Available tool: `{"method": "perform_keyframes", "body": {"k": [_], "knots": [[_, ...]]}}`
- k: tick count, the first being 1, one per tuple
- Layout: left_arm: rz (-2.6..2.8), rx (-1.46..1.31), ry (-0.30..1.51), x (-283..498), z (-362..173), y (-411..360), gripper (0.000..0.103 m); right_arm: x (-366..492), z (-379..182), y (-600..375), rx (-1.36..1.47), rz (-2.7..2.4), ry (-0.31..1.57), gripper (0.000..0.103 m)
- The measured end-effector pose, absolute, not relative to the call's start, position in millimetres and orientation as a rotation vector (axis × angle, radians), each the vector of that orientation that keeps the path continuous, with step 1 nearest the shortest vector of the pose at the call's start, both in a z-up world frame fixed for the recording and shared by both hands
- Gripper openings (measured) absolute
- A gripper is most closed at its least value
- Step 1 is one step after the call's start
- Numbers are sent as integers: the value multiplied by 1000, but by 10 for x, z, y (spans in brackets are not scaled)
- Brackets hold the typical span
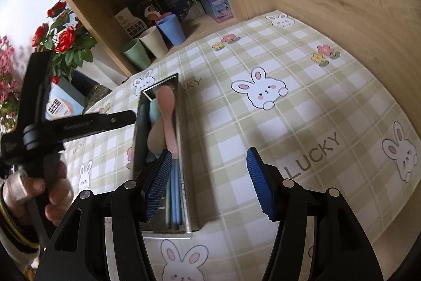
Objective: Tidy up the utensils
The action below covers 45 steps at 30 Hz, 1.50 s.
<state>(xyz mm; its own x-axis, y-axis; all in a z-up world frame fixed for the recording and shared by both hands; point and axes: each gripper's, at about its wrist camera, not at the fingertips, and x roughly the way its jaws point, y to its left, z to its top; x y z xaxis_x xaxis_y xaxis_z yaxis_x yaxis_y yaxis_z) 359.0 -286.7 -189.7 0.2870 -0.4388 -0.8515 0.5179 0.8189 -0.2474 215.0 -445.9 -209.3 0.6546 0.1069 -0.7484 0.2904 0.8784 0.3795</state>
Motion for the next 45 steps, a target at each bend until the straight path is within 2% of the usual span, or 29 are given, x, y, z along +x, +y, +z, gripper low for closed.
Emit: {"method": "perform_keyframes", "body": {"k": [18,25,28,30,31,32,33,34,36,45], "knots": [[-520,91,847,2842,-924,-1425,33,1974,-1275,-3655,351,-49,783,57],[-470,67,719,2369,-569,-696,37,1723,-912,-3272,291,-24,728,57],[-449,76,653,2130,-425,-429,45,1577,-764,-3099,253,-11,703,57],[-453,85,609,1965,-327,-269,67,1482,-679,-2981,216,3,691,57],[-445,87,584,1856,-264,-181,74,1416,-634,-2926,198,6,678,57],[-439,85,570,1791,-230,-126,87,1368,-599,-2881,188,8,669,66],[-425,74,544,1692,-176,-37,93,1307,-551,-2832,181,11,656,75],[-413,61,521,1600,-127,51,94,1229,-492,-2784,178,14,638,77],[-394,37,492,1472,-47,183,97,1130,-408,-2717,176,16,613,89],[-357,62,420,956,134,314,97,660,-54,-2450,146,27,481,89]]}}
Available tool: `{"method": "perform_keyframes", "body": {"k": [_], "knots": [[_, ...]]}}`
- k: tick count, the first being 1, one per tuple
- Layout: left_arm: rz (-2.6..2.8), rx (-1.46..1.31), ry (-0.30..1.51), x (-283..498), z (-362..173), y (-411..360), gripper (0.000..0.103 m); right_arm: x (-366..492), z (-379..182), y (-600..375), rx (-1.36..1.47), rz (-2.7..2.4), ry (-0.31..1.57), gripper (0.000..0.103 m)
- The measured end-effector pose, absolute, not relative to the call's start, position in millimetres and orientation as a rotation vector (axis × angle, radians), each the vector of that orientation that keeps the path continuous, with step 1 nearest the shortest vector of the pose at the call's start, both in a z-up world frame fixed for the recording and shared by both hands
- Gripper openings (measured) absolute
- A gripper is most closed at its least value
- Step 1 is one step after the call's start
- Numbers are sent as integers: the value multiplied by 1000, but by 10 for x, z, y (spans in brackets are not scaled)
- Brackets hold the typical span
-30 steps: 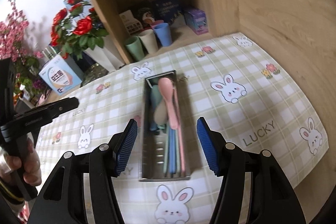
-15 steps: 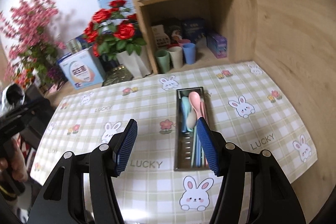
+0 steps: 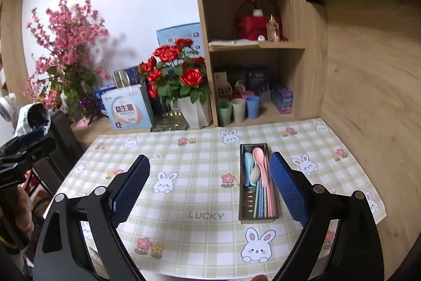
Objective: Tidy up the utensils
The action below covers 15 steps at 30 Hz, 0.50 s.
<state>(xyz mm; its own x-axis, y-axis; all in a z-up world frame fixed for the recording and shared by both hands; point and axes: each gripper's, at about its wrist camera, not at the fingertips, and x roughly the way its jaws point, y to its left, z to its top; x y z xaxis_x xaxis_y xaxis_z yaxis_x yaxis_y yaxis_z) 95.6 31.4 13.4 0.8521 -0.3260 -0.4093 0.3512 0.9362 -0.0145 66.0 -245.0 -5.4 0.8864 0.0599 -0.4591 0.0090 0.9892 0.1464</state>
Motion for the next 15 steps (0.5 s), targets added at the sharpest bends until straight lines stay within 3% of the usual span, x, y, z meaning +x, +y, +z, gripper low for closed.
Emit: {"method": "perform_keyframes", "body": {"k": [15], "knots": [[-311,87,339,561,282,315,97,283,108,-2383,152,35,412,89]]}}
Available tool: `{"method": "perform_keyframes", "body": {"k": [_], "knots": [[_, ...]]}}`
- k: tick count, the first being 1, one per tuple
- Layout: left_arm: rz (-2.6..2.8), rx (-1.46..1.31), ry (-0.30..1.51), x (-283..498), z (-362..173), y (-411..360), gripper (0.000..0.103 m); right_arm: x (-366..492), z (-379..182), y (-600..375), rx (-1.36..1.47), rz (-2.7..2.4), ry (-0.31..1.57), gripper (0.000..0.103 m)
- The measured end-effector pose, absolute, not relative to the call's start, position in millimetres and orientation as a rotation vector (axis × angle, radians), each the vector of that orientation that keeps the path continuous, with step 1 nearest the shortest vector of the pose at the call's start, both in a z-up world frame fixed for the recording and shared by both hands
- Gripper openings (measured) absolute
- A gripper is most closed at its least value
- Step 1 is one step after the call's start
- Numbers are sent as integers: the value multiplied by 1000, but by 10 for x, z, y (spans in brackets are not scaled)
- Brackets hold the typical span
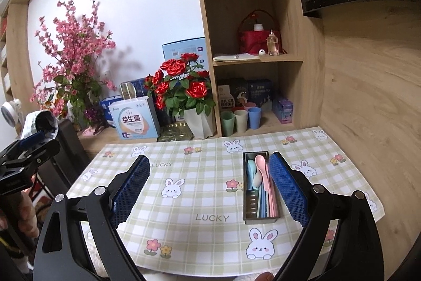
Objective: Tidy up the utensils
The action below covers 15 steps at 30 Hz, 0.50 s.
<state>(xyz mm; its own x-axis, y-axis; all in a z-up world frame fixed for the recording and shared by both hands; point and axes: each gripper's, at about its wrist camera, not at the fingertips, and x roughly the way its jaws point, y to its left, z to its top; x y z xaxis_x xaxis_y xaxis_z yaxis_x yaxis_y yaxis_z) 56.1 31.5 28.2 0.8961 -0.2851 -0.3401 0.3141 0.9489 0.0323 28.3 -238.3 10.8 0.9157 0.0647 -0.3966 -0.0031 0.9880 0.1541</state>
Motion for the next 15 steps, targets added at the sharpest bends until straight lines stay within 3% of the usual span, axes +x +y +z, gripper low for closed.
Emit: {"method": "perform_keyframes", "body": {"k": [15], "knots": [[-310,86,311,470,362,306,97,103,272,-2383,139,25,348,89]]}}
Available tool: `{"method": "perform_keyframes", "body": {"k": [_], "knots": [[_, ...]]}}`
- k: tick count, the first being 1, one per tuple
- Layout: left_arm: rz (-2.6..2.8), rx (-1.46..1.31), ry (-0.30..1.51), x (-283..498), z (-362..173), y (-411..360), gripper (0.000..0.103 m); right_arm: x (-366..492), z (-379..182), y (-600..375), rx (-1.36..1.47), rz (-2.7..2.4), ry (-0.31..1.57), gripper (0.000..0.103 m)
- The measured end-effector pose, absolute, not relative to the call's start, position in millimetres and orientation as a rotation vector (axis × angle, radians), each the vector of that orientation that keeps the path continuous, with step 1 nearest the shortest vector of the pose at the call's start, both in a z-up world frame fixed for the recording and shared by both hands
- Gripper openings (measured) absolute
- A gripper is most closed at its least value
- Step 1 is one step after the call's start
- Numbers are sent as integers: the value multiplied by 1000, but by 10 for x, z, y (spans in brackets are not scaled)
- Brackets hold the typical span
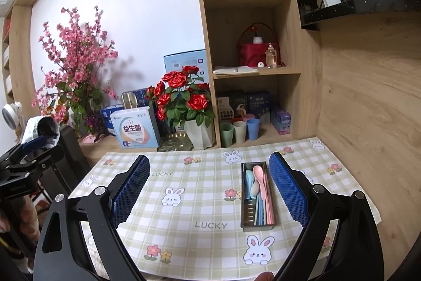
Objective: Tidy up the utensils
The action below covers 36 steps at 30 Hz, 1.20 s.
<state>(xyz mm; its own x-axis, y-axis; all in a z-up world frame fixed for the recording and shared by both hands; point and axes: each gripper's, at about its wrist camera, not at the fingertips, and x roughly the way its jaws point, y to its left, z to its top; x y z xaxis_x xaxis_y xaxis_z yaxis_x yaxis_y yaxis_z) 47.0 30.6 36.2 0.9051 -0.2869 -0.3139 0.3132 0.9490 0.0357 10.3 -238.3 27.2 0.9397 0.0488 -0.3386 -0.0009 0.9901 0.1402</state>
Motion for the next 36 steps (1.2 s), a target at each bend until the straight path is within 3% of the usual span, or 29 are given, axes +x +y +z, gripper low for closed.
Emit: {"method": "perform_keyframes", "body": {"k": [36], "knots": [[-286,64,304,394,449,381,97,-39,420,-2367,121,-2,294,89]]}}
